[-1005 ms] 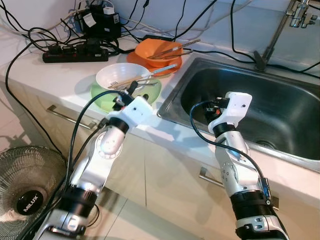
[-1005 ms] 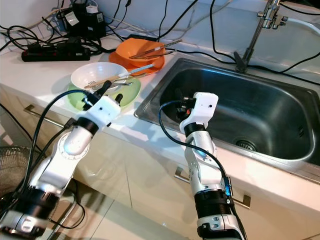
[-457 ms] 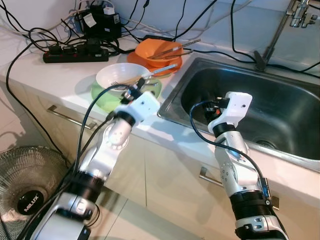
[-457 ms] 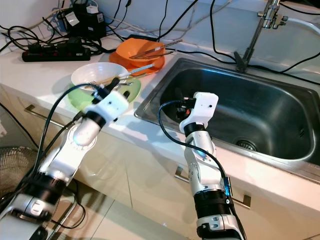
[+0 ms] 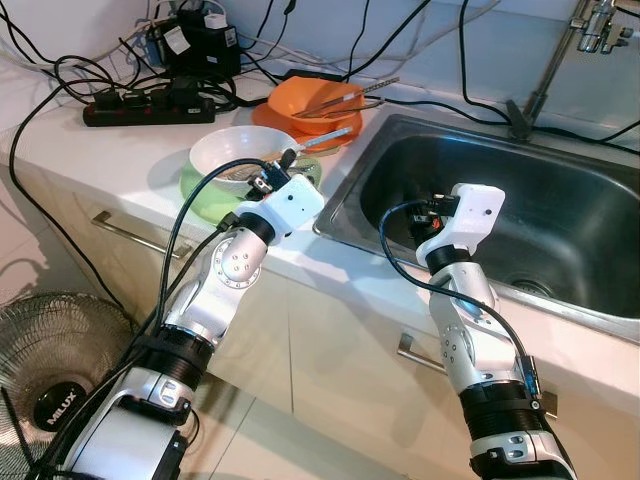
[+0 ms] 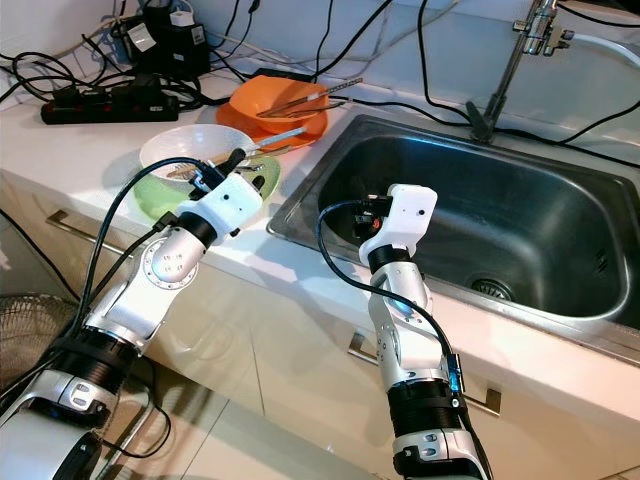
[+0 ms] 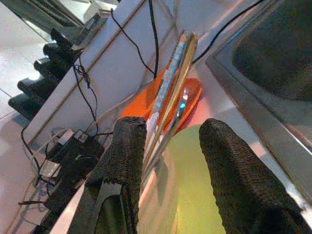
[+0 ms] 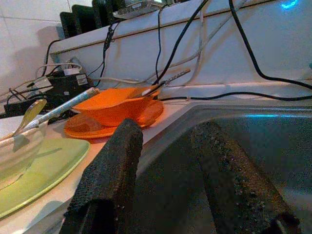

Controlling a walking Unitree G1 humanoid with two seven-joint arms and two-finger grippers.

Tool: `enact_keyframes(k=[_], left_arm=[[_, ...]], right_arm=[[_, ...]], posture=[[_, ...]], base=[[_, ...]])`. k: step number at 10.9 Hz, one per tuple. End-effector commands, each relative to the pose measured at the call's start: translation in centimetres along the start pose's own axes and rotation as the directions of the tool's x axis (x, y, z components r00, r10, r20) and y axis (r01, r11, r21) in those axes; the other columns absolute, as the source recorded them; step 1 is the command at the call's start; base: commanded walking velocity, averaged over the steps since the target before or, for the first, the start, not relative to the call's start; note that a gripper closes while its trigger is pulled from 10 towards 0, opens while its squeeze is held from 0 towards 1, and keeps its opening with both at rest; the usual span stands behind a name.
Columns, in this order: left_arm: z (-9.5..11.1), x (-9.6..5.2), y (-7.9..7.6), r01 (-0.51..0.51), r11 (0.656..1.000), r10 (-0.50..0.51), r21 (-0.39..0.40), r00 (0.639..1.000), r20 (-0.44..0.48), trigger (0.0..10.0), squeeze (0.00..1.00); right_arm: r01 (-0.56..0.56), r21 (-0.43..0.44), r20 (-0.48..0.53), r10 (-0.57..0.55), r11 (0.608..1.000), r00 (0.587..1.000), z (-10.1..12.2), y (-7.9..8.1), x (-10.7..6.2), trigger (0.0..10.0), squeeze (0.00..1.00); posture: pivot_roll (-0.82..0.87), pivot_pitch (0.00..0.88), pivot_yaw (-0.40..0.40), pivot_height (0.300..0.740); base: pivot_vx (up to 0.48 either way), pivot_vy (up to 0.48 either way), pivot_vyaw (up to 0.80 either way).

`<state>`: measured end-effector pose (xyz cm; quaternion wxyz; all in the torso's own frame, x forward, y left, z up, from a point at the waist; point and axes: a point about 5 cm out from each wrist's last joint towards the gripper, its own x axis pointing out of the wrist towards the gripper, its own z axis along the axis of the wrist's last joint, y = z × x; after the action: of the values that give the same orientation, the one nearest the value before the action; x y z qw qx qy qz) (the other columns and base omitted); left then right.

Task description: Kitchen organization

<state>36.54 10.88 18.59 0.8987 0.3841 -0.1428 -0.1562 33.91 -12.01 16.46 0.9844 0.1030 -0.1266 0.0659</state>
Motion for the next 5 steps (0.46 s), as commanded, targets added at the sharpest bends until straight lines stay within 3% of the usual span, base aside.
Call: enact_keyframes(k=[1,2,3,5], left_arm=[[0.47,0.44,0.14,0.001,1.0,-0.001,-0.005,1.0,0.02,7.7,0.0],[0.42,0.47,0.1,0.003,1.0,-0.003,-0.008,1.0,0.02,2.8,0.0],[0.4,0.47,-0.03,0.006,1.0,-0.006,-0.012,1.0,0.022,0.0,0.0],[0.42,0.45,-0.31,0.012,1.0,-0.011,-0.016,1.0,0.025,0.0,0.0]], right_arm=[[0.001,-0.007,0.014,-0.001,1.0,1.0,0.36,0.08,0.29,10.0,0.0],[0.001,-0.007,0.014,-0.001,1.0,1.0,0.35,0.09,0.28,10.0,0.0],[0.002,-0.006,0.014,-0.002,1.0,1.0,0.34,0.09,0.27,10.0,0.0],[0.002,-0.005,0.013,-0.002,1.0,1.0,0.29,0.09,0.24,10.0,0.0]], posture=[[0.16,0.02,0.004,0.74],[0.16,0.02,0.004,0.74],[0.16,0.02,0.004,0.74],[0.16,0.019,0.004,0.74]], base=[[0.0,0.0,0.0],[0.0,0.0,0.0],[0.0,0.0,0.0],[0.0,0.0,0.0]])
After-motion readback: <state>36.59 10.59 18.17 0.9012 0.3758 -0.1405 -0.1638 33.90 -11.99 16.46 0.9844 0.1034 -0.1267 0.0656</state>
